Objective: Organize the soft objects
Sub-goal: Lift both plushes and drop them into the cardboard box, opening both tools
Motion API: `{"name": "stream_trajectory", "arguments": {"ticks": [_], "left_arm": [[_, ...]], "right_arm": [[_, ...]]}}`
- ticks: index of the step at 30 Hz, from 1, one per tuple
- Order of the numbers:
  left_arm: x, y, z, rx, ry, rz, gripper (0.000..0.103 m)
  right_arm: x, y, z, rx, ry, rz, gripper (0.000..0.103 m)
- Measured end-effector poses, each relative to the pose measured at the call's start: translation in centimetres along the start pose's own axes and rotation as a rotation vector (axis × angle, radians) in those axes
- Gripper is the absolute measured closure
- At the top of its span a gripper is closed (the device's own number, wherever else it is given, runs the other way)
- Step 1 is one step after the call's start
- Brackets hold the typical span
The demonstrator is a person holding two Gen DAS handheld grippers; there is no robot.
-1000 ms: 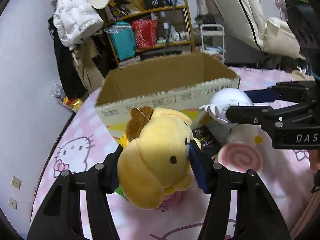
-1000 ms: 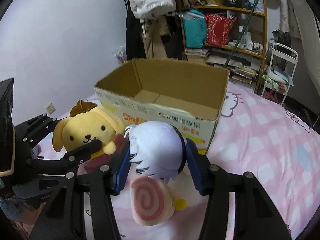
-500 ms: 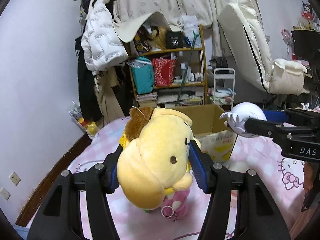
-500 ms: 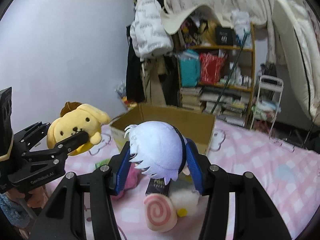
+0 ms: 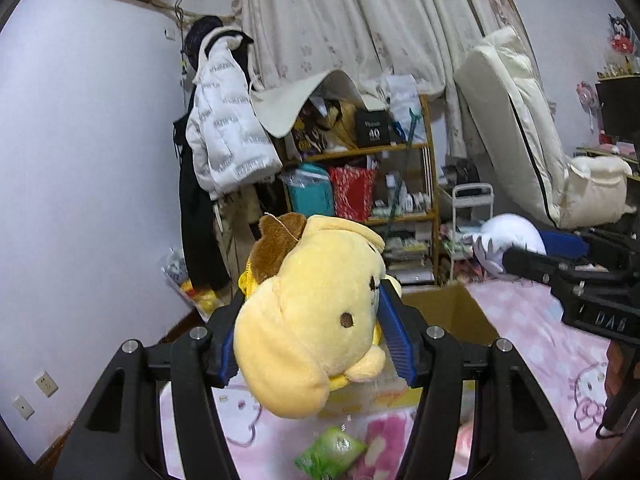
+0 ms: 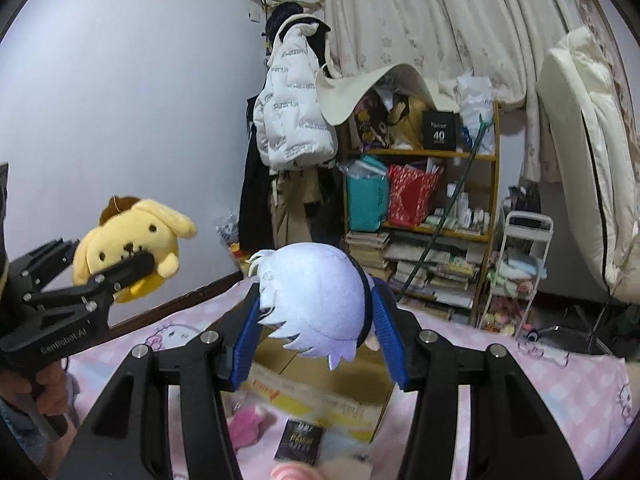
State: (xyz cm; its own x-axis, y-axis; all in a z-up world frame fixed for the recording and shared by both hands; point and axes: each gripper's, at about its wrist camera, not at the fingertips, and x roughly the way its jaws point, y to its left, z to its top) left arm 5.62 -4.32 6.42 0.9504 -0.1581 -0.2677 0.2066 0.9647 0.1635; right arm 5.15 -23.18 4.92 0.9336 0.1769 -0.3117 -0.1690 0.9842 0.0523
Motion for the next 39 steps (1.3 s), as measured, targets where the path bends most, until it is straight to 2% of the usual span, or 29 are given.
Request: {"name": "stream_trajectory", "arguments": {"ticks": [6, 9, 13, 20, 25, 34, 39], "left_arm": [[1.1, 0.0, 2.7, -0.019, -0.075, 0.015, 0.044], [1.7, -0.2, 3.0, -0.023, -0.099, 0.015, 0.043], [2.8, -0.3, 2.1, -0.037, -0.09, 0.015, 0.043], [6.1, -0.6, 0.1, -0.044, -0.018, -0.004, 0.043], [8.5, -0.9, -1.9, -0.038, 0.053, -0.014, 0.043], [12.5, -2.1, -4.7, -0.014, 0.193, -0.069, 0.043], [13.5, -2.8, -5.7, 0.019, 0.236, -0.077, 0.036]], "right_arm": [[1.0, 0.4, 1.2, -0.033, -0.094, -0.093, 0.047], [1.8, 0.5, 1.2, -0.042, -0.098, -0.098, 0.047], [2.8, 0.4, 0.8, -0.037, -0.087, -0.103, 0.047], [5.2, -0.1, -1.4, -0.04, -0.047, -0.139, 0.046], [7.1, -1.1, -3.1, -0.022, 0.007, -0.12, 0.046], [8.9, -1.5, -4.9, -0.015, 0.05, -0.073, 0.046], [9.8, -2.1, -5.9, 0.004, 0.089, -0.061, 0.045]]}}
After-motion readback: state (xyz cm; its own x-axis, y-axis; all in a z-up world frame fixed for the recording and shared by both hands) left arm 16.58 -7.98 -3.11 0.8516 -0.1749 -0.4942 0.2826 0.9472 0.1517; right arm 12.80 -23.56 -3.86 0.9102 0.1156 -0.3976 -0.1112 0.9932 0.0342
